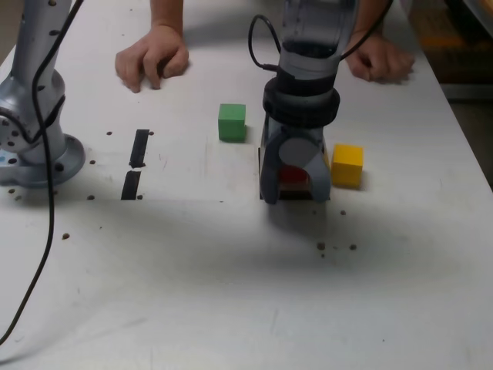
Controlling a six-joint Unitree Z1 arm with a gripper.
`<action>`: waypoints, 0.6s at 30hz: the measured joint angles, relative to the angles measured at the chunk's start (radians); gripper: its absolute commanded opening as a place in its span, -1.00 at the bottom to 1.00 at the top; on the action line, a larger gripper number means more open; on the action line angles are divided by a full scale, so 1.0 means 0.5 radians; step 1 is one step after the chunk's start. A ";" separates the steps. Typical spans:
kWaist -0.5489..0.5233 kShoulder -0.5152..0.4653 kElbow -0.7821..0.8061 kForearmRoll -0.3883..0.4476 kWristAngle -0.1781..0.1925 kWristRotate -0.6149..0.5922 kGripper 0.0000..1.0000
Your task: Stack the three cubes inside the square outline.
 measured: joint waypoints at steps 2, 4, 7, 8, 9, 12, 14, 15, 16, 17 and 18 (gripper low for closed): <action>0.000 -0.002 0.005 0.000 0.007 0.000 -0.70; 0.000 -0.004 0.011 0.000 0.010 0.000 -0.66; 0.000 -0.006 0.017 0.000 0.011 0.000 -0.46; 0.000 -0.007 0.020 0.000 0.011 0.000 -0.36; 0.000 -0.007 0.022 0.000 0.011 0.000 -0.25; 0.000 -0.011 0.028 0.006 0.009 0.000 0.05; 0.000 -0.013 0.036 0.014 0.008 0.004 0.23; 0.000 -0.013 0.043 0.017 0.007 0.007 0.29; 0.000 -0.010 0.051 0.018 0.007 0.009 0.34; 0.001 -0.009 0.052 0.018 0.007 0.010 0.38; 0.002 -0.009 0.051 0.018 0.006 0.011 0.41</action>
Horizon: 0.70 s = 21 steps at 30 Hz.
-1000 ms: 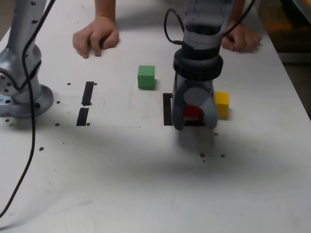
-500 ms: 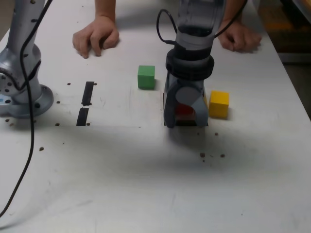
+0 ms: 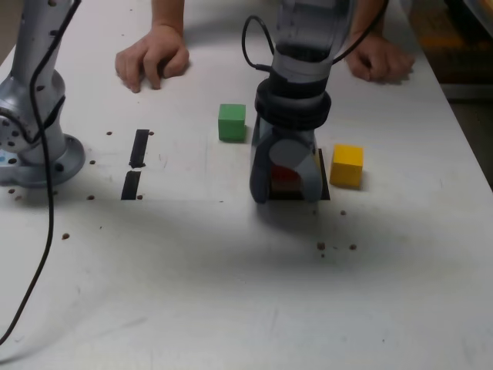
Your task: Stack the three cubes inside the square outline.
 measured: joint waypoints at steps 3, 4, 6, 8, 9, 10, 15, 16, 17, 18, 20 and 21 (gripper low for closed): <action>0.000 0.000 -0.002 0.001 -0.001 0.002 0.45; 0.000 0.000 -0.004 0.004 -0.001 0.001 0.45; -0.002 0.000 -0.006 0.009 -0.002 0.001 0.46; -0.006 0.000 -0.015 0.012 -0.003 0.001 0.49; -0.009 0.000 -0.020 0.013 -0.003 0.001 0.50; -0.013 0.000 -0.026 0.016 -0.003 0.001 0.51; -0.028 0.000 -0.043 0.077 0.017 -0.019 0.52; -0.029 -0.001 -0.045 0.105 0.028 -0.030 0.53; -0.030 -0.002 -0.047 0.140 0.039 -0.042 0.53; -0.032 -0.005 -0.047 0.167 0.049 -0.049 0.54; -0.035 -0.021 -0.052 0.208 0.070 -0.064 0.55; -0.038 -0.035 -0.060 0.233 0.083 -0.072 0.55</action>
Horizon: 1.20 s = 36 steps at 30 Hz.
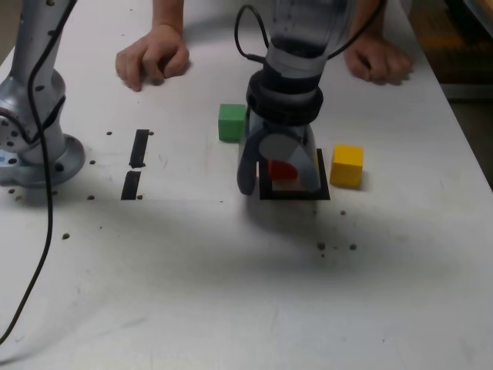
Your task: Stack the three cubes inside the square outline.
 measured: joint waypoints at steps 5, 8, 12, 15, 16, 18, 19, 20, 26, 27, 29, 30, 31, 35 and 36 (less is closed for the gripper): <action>-0.029 -0.050 -0.048 0.113 0.074 -0.045 0.60; -0.062 -0.112 -0.151 0.243 0.162 -0.073 0.66; -0.082 -0.158 -0.277 0.367 0.264 -0.083 0.77; -0.089 -0.158 -0.333 0.399 0.304 -0.084 0.88; -0.093 -0.159 -0.348 0.404 0.314 -0.084 0.91; -0.103 -0.159 -0.380 0.407 0.331 -0.084 0.97; -0.106 -0.158 -0.395 0.405 0.337 -0.084 0.98; -0.109 -0.158 -0.408 0.399 0.342 -0.085 0.99; -0.148 -0.136 -0.503 0.287 0.401 -0.089 0.99; -0.154 -0.129 -0.513 0.274 0.407 -0.089 0.99; -0.159 -0.107 -0.535 0.251 0.409 -0.082 0.98; -0.159 -0.094 -0.544 0.241 0.409 -0.073 0.98; -0.159 -0.082 -0.552 0.236 0.407 -0.062 0.97; -0.154 -0.018 -0.583 0.231 0.382 -0.006 0.96; -0.149 -0.005 -0.583 0.231 0.372 0.007 0.95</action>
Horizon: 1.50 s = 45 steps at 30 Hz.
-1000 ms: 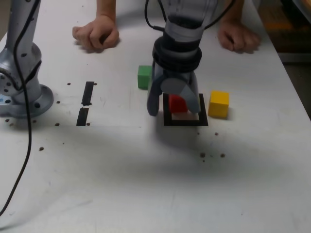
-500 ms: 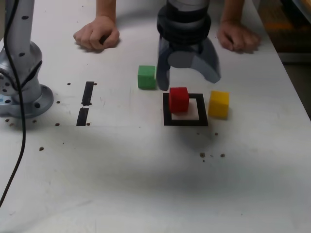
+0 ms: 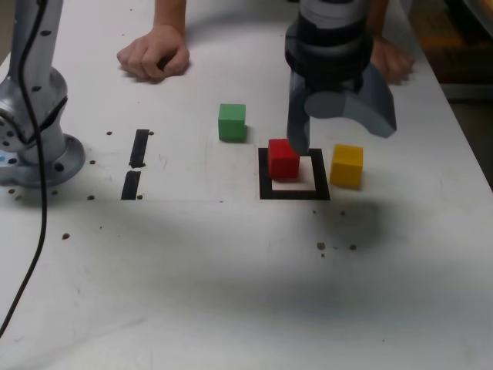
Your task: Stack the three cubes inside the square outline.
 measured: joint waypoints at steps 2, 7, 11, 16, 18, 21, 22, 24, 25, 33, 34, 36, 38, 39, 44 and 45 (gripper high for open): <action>0.020 0.025 -0.002 0.000 -0.019 0.023 0.95; 0.092 0.103 -0.020 -0.024 -0.066 0.099 0.94; 0.121 0.141 -0.035 -0.048 -0.102 0.135 0.93; 0.152 0.197 -0.075 -0.073 -0.135 0.185 0.92; 0.163 0.212 -0.084 -0.082 -0.144 0.200 0.91; 0.183 0.218 -0.093 -0.088 -0.157 0.219 0.89; 0.194 0.224 -0.093 -0.089 -0.166 0.228 0.88; 0.212 0.239 -0.093 -0.089 -0.182 0.244 0.86; 0.220 0.246 -0.093 -0.089 -0.188 0.249 0.85; 0.243 0.289 -0.093 -0.090 -0.216 0.261 0.79; 0.245 0.293 -0.093 -0.094 -0.220 0.263 0.79; 0.246 0.296 -0.093 -0.105 -0.231 0.268 0.77; 0.246 0.301 -0.098 -0.112 -0.237 0.273 0.76; 0.246 0.305 -0.101 -0.115 -0.241 0.276 0.75; 0.248 0.346 -0.112 -0.126 -0.270 0.312 0.70; 0.251 0.351 -0.112 -0.126 -0.275 0.320 0.69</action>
